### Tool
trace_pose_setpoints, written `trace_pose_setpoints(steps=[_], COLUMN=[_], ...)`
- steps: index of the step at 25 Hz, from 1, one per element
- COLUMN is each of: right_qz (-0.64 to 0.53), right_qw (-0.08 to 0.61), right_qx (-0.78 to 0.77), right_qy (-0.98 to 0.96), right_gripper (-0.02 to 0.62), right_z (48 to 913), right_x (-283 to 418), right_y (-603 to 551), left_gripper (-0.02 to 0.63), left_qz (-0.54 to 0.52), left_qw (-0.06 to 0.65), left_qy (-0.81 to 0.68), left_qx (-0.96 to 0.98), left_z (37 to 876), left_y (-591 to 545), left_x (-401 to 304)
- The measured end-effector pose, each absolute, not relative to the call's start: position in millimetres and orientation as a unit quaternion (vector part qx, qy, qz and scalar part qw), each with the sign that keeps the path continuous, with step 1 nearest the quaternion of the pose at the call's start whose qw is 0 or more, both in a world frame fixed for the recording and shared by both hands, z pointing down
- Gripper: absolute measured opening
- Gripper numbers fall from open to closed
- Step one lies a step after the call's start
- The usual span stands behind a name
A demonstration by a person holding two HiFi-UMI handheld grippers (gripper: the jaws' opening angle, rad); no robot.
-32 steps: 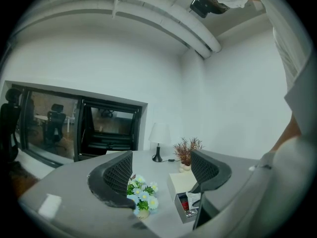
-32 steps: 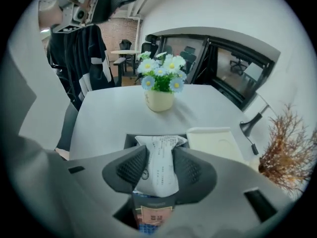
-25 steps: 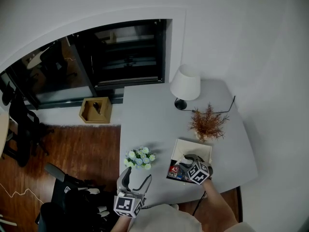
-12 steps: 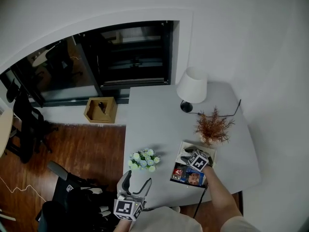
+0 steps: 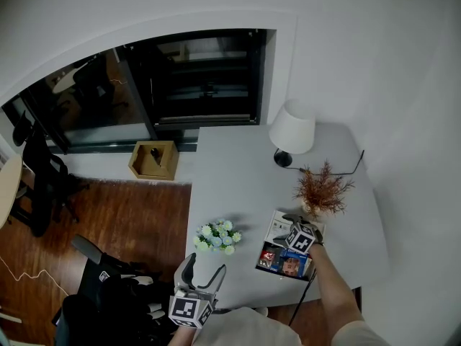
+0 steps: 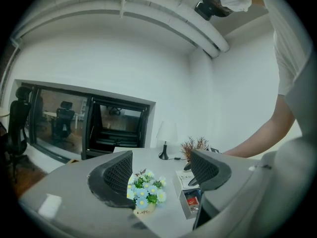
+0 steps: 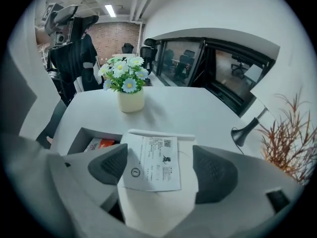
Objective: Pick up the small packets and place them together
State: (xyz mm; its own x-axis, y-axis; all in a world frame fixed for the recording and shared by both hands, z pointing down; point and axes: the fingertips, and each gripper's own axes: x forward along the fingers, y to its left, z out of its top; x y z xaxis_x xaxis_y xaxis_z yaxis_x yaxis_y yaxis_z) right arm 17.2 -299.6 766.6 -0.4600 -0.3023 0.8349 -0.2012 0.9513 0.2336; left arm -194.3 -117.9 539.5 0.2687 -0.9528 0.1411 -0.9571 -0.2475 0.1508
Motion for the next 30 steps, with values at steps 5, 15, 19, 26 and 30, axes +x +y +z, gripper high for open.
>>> trace_pose_setpoints(steps=[5, 15, 19, 26, 30], right_qz=[-0.079, -0.072, -0.015, -0.029, -0.025], right_qw=[0.42, 0.062, -0.024, 0.008, 0.021], right_qx=[0.238, 0.455, 0.522, 0.551, 0.553], right_qy=[-0.872, -0.885, -0.853, -0.834, -0.833], right_gripper=[0.425, 0.385, 0.385, 0.385, 0.385], right_z=[711.4, 504.4, 489.3, 493.4, 494.8], right_x=[27.2, 66.3, 93.7, 113.3, 120.7], right_y=[-304.3, -210.2, -161.3, -106.4, -99.0], left_gripper=[0.357, 0.35, 0.345, 0.334, 0.318], left_qz=[0.009, -0.005, -0.013, -0.02, -0.015], left_qw=[0.101, 0.057, 0.047, 0.042, 0.035], left_qy=[-0.596, -0.518, -0.484, -0.434, -0.429], left_qx=[0.797, 0.853, 0.874, 0.9, 0.903], left_z=[538.6, 512.9, 502.4, 496.6, 495.3], left_y=[-120.4, -144.2, -147.0, -142.9, -142.2], left_x=[-187.0, -126.6, -100.8, -63.7, -58.0])
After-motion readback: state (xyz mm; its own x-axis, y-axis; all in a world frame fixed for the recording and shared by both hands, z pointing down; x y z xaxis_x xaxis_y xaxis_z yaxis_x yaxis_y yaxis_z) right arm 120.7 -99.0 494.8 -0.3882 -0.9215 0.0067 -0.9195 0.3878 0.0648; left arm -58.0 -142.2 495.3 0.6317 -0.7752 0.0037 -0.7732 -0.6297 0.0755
